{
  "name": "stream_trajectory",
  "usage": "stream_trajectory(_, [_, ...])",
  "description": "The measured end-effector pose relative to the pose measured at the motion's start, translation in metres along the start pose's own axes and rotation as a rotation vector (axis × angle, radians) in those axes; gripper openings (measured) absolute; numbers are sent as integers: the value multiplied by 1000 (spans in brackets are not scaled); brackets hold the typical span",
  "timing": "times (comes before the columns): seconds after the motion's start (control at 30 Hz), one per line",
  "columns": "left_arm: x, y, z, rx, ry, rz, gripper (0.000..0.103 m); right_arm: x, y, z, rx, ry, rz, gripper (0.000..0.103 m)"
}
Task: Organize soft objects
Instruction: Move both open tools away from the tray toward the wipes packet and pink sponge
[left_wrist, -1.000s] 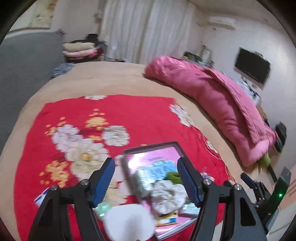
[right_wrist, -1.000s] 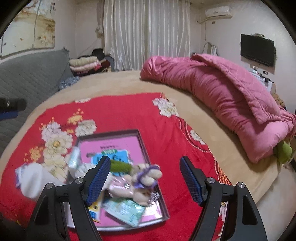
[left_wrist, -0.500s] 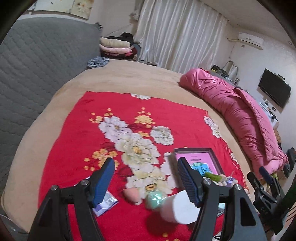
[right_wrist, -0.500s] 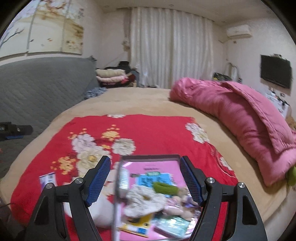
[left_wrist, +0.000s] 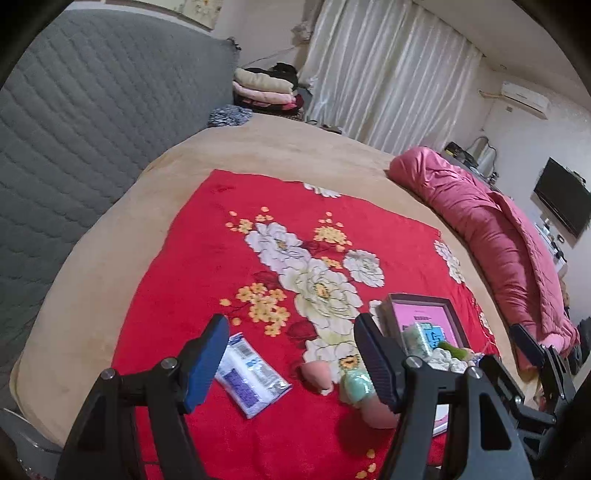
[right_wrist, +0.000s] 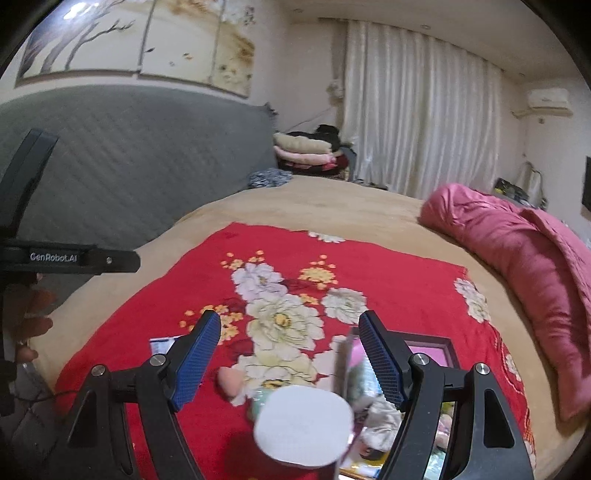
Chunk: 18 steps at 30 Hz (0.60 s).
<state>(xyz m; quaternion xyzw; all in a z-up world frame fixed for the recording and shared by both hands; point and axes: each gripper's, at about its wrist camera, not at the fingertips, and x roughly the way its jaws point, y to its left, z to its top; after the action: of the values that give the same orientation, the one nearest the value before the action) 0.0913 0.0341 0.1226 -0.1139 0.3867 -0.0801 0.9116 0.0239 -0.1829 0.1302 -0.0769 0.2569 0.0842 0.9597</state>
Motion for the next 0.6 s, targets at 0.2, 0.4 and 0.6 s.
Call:
stream_trajectory(0.2, [-2,21,-2,-16,-4,28,70,13,22,2,-33,20,34,78])
stream_trajectory(0.4, [6,44,-11,-53,26,33,70,30,40,-7,-56,60,75,78])
stream_trajectory(0.6, [25,57,-22,-61,78,47,70,54,61,-24,-72,131,130,78])
